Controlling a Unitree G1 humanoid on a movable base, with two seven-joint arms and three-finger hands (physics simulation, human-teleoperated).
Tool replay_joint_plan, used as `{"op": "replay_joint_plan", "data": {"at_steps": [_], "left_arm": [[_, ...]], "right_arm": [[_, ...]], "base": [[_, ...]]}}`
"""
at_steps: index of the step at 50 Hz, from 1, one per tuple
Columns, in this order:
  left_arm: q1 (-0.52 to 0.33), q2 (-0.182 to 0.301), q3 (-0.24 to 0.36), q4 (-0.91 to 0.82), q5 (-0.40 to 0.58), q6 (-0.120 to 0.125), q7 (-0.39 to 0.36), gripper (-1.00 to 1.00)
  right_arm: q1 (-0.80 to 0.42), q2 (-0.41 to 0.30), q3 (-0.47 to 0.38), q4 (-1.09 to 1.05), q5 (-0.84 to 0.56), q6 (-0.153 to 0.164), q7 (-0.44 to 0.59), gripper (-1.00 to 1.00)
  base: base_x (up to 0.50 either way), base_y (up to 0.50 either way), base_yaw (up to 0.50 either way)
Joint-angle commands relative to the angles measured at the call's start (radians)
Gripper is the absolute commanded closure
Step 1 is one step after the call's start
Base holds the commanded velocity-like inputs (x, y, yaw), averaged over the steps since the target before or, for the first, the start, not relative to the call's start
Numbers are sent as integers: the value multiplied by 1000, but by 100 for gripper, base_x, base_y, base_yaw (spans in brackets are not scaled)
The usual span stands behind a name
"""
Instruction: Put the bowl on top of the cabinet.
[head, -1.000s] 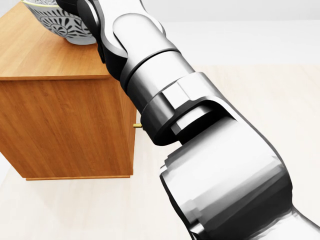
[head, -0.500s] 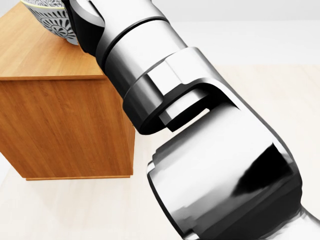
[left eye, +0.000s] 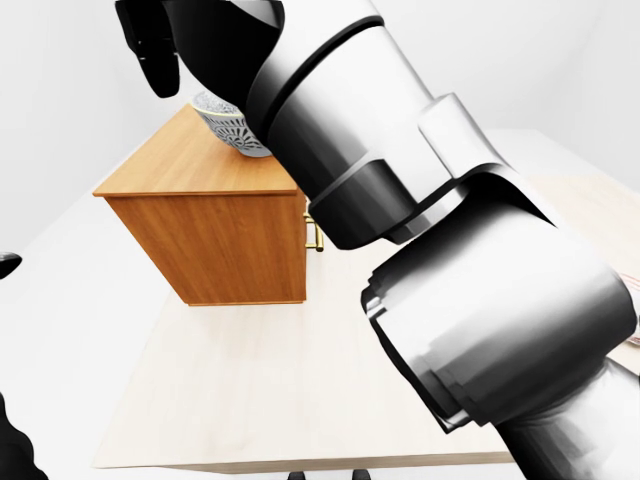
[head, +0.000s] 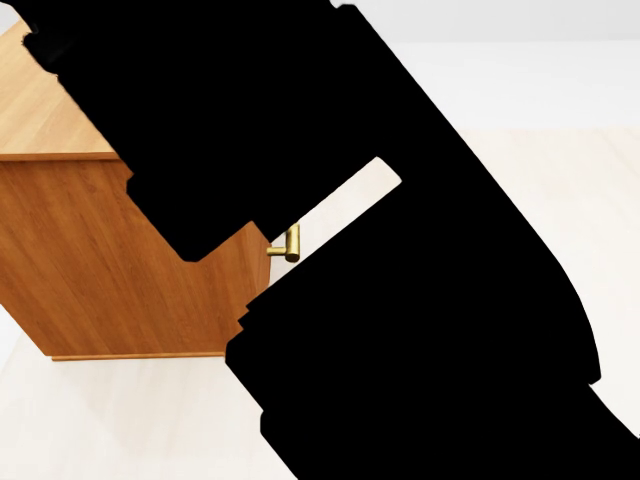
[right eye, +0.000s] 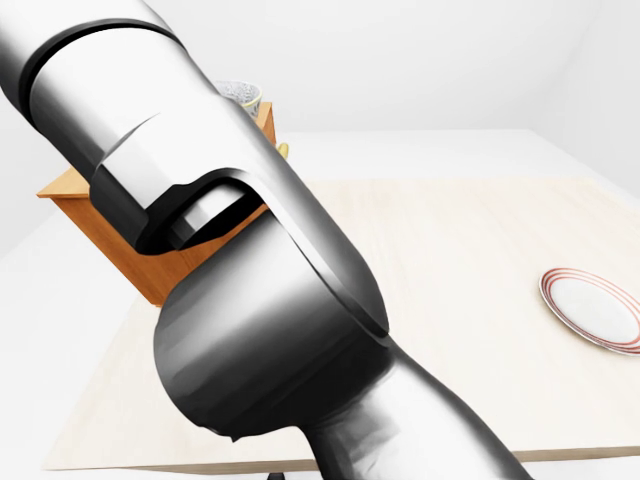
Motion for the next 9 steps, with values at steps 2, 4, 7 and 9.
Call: {"op": "replay_joint_plan", "data": {"at_steps": [2,4,7,9], "left_arm": [[1,-3,-1,-2,4,0,-3,-100],[1,-3,-2,-2,5,0,-3,-100],[1,-3,-2,-1,5,0,-3,-100],[1,-3,-1,-2,4,0,-3,-100]], "right_arm": [[0,3,10,-78,63,0,5,-100],[0,3,9,-84,71,0,7,-100],[0,2,7,-90,81,0,3,-100],[0,1,6,-93,89,0,-1,-100]], "base": [[0,0,0],[0,0,0],[0,0,0],[0,0,0]]}}
